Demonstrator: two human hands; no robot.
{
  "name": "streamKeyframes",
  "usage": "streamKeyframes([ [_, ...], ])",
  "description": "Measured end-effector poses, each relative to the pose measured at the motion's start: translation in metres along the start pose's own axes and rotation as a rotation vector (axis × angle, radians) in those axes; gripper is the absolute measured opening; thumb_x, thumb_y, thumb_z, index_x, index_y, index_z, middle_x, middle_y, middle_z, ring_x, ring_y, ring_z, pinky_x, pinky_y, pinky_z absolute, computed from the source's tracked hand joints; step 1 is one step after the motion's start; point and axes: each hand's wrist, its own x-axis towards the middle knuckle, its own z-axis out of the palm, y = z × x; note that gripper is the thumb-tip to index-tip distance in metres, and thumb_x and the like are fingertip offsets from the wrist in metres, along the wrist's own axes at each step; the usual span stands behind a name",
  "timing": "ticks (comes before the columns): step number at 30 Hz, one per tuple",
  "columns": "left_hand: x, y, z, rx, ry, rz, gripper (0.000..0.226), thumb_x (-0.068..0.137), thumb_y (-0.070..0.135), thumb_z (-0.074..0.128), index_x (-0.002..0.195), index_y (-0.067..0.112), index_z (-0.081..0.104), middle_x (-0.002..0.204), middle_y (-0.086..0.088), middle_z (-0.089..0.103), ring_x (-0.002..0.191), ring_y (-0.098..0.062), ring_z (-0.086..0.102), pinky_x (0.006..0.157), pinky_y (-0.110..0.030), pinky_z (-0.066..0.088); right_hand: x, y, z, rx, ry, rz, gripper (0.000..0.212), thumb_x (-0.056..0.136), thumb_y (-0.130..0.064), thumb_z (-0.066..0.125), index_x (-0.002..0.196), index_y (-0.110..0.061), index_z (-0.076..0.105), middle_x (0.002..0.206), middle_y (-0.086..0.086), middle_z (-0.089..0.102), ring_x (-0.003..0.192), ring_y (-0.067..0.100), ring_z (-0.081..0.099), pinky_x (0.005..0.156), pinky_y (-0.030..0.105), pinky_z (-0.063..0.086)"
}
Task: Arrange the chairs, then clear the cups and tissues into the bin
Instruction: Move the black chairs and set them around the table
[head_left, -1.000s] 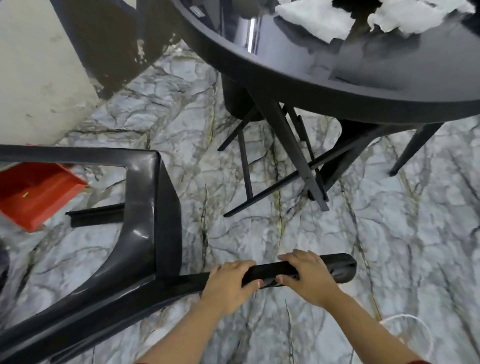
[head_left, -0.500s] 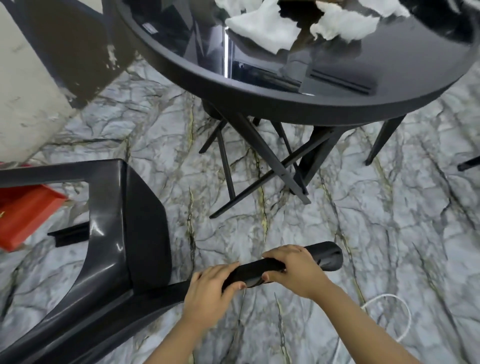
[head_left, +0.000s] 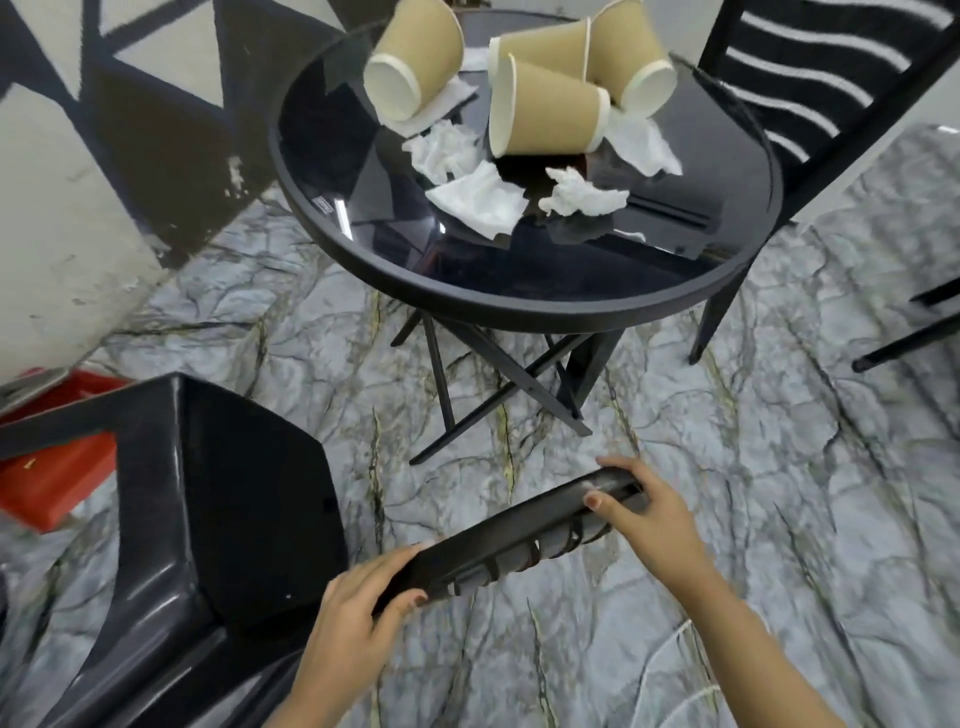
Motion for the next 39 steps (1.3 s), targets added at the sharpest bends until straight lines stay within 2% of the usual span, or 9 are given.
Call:
streamKeyframes([
  [3,-0.017,0.006,-0.014,-0.03,0.013,-0.046,0.046,0.074,0.08,0.035,0.117,0.064,0.042,0.117,0.035,0.053,0.112,0.01,0.047,0.097,-0.017,0.033,-0.018,-0.015,0.003,0.064,0.068,-0.055,0.026,0.071,-0.023,0.078,0.092,-0.03,0.064,0.099,-0.005,0.065,0.096,0.008,0.057,0.08,0.03,0.047],
  [7,-0.049,0.013,-0.041,-0.006,0.004,-0.072,0.043,0.078,0.071,0.044,0.119,0.058,0.045,0.12,0.029,0.054,0.112,0.003,0.051,0.094,-0.014,0.036,-0.053,-0.04,0.013,0.09,0.062,-0.094,0.037,0.058,-0.041,0.083,0.089,-0.035,0.064,0.099,-0.012,0.062,0.098,0.0,0.052,0.078,0.018,0.039],
  [10,-0.061,0.032,-0.073,0.023,-0.038,-0.098,0.039,0.077,0.062,0.042,0.116,0.059,0.042,0.117,0.032,0.05,0.112,0.004,0.048,0.092,-0.008,0.034,-0.075,-0.07,0.022,0.06,0.078,-0.155,0.033,0.06,-0.027,0.085,0.081,-0.037,0.062,0.093,-0.015,0.061,0.096,0.0,0.051,0.081,0.024,0.038],
  [17,-0.044,0.126,-0.151,0.044,-0.278,0.091,0.029,0.093,0.041,0.047,0.117,0.054,0.039,0.12,0.026,0.051,0.112,0.009,0.046,0.097,-0.019,0.04,-0.122,-0.144,0.056,-0.085,0.1,-0.301,0.041,0.044,-0.072,0.062,0.076,-0.049,0.053,0.082,-0.023,0.058,0.092,0.009,0.05,0.091,0.043,0.041],
  [22,-0.083,0.135,-0.195,-0.179,-0.117,0.024,0.037,0.092,0.022,0.055,0.101,0.058,0.055,0.107,0.031,0.062,0.102,0.008,0.057,0.088,-0.016,0.045,-0.166,-0.196,0.081,-0.212,0.011,-0.361,0.057,0.047,-0.08,0.044,0.089,-0.044,0.059,0.083,-0.028,0.051,0.094,0.001,0.042,0.098,0.038,0.033],
  [26,-0.129,0.124,-0.224,-0.247,0.049,0.005,0.045,0.091,0.012,0.055,0.099,0.057,0.06,0.105,0.031,0.064,0.101,0.007,0.058,0.085,-0.009,0.043,-0.201,-0.221,0.086,-0.2,-0.207,-0.41,0.029,0.076,-0.053,0.064,0.102,-0.049,0.051,0.101,-0.026,0.056,0.102,-0.002,0.048,0.096,0.027,0.036],
  [30,-0.166,0.107,-0.245,-0.288,0.204,0.0,0.034,0.093,0.004,0.051,0.099,0.034,0.065,0.099,0.027,0.068,0.096,0.006,0.061,0.083,-0.005,0.042,-0.224,-0.22,0.068,-0.132,-0.484,-0.417,0.03,0.088,-0.03,0.059,0.108,-0.051,0.054,0.113,-0.022,0.06,0.105,-0.006,0.054,0.089,0.017,0.042],
  [34,-0.18,0.081,-0.282,-0.478,0.529,-0.106,0.035,0.096,0.003,0.042,0.083,0.024,0.067,0.07,-0.006,0.063,0.065,-0.013,0.059,0.056,-0.015,0.048,-0.235,-0.208,0.06,-0.078,-0.416,-0.411,0.034,0.093,-0.017,0.052,0.109,-0.047,0.057,0.114,-0.026,0.061,0.105,-0.009,0.055,0.087,0.013,0.045],
  [39,-0.193,0.092,-0.302,-0.199,0.246,0.046,0.031,0.091,0.014,0.056,0.099,0.042,0.064,0.109,0.021,0.059,0.095,-0.001,0.059,0.081,-0.011,0.045,-0.252,-0.197,0.067,-0.064,-0.323,-0.388,0.04,0.091,-0.008,0.053,0.097,-0.047,0.063,0.1,-0.03,0.066,0.1,-0.008,0.058,0.079,0.008,0.043],
])
